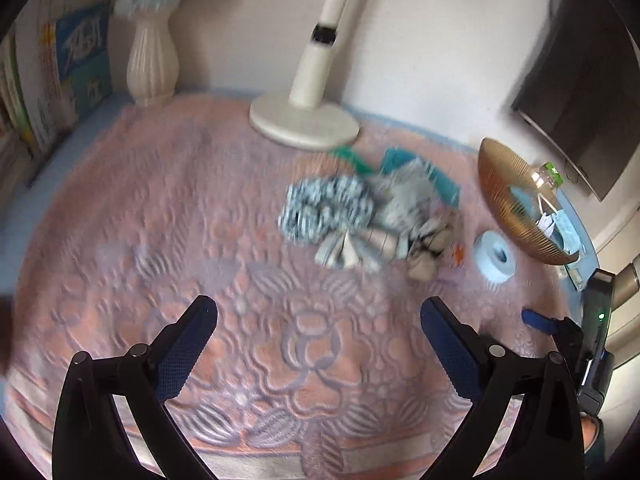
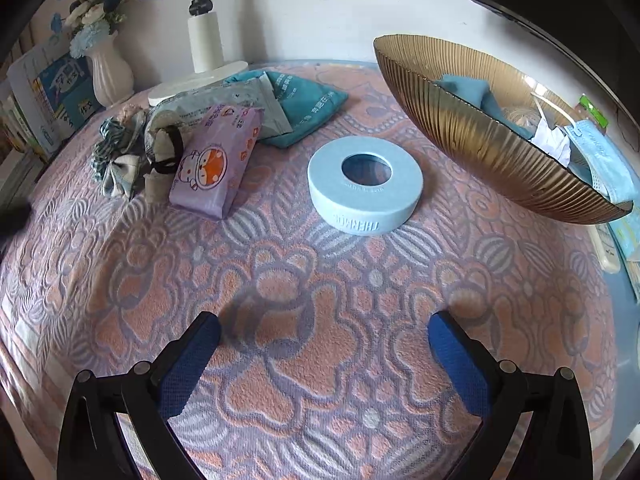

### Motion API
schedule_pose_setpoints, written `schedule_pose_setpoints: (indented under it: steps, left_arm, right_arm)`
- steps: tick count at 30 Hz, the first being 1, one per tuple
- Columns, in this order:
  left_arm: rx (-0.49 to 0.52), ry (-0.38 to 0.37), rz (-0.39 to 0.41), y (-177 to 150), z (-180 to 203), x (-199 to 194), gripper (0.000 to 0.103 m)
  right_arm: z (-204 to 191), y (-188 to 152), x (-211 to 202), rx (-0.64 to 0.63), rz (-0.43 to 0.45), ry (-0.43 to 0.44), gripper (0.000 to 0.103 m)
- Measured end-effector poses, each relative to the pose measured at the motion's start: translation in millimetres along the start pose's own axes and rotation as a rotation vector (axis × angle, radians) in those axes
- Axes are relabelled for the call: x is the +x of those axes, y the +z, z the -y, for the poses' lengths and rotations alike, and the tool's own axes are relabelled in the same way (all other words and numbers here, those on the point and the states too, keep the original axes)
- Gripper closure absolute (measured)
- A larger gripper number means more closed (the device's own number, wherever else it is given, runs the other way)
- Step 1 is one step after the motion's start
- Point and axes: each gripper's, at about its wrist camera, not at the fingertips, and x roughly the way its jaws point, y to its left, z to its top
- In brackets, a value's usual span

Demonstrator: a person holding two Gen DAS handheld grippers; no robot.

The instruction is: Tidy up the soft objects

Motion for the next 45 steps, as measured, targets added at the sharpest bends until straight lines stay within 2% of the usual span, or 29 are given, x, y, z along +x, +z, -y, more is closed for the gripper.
schedule_pose_setpoints:
  steps: [3, 5, 7, 10, 14, 17, 19, 21, 22, 23, 24, 25, 26, 28, 31, 34, 36, 40, 45]
  left_arm:
    - [0.067, 0.016, 0.021, 18, 9, -9, 0.002]
    - [0.091, 0.022, 0.035, 28, 11, -3, 0.002]
    - [0.088, 0.011, 0.038, 36, 10, 9, 0.002]
    - [0.055, -0.043, 0.034, 47, 0, 31, 0.002]
    - [0.009, -0.088, 0.041, 51, -6, 59, 0.002]
    - [-0.017, -0.138, 0.051, 50, -12, 71, 0.002]
    - [-0.018, -0.146, 0.052, 48, -14, 77, 0.002]
    - [-0.019, -0.148, 0.043, 47, -14, 81, 0.007]
    - [-0.021, -0.149, 0.041, 48, -14, 82, 0.015]
    - [-0.024, -0.153, 0.041, 48, -14, 83, 0.025]
    - [-0.028, -0.160, 0.040, 48, -15, 84, 0.030]
    - [-0.037, -0.174, 0.030, 47, -17, 87, 0.043]
    - [-0.044, -0.185, 0.026, 47, -19, 89, 0.055]
    - [-0.050, -0.205, 0.017, 46, -21, 92, 0.070]
    - [-0.057, -0.222, 0.041, 42, -23, 86, 0.076]
    - [-0.083, -0.214, 0.099, 36, -29, 71, 0.077]
    - [-0.090, -0.217, 0.104, 31, -32, 63, 0.077]
    - [-0.069, -0.280, 0.041, 14, -32, 50, 0.067]
    - [-0.074, -0.246, 0.016, -8, -36, 41, 0.067]
  right_arm:
    - [6, 2, -7, 0.028, -0.058, 0.057, 0.000]
    - [16, 7, -17, 0.075, -0.053, 0.115, 0.001]
    - [26, 15, -26, 0.119, -0.022, 0.130, 0.002]
    - [39, 32, -34, 0.165, 0.034, 0.120, 0.002]
    - [45, 50, -18, 0.195, 0.059, 0.117, 0.003]
    - [41, 59, 5, 0.186, 0.063, 0.070, 0.004]
    - [37, 61, 15, 0.180, 0.069, 0.032, 0.008]
    - [33, 61, 21, 0.176, 0.086, 0.018, 0.010]
    - [34, 61, 23, 0.177, 0.089, 0.006, 0.012]
    - [34, 60, 26, 0.176, 0.084, -0.009, 0.021]
    - [33, 61, 27, 0.167, 0.083, -0.041, 0.027]
    - [32, 61, 26, 0.164, 0.090, -0.044, 0.029]
    - [31, 60, 25, 0.158, 0.101, -0.035, 0.038]
    - [28, 59, 23, 0.144, 0.112, -0.049, 0.038]
    - [28, 57, 19, 0.148, 0.135, -0.033, 0.039]
    - [33, 53, 15, 0.163, 0.135, 0.006, 0.039]
    - [34, 49, 13, 0.167, 0.125, 0.034, 0.039]
    - [36, 35, 2, 0.163, 0.130, 0.096, 0.038]
    - [33, 27, 2, 0.145, 0.108, 0.093, 0.038]
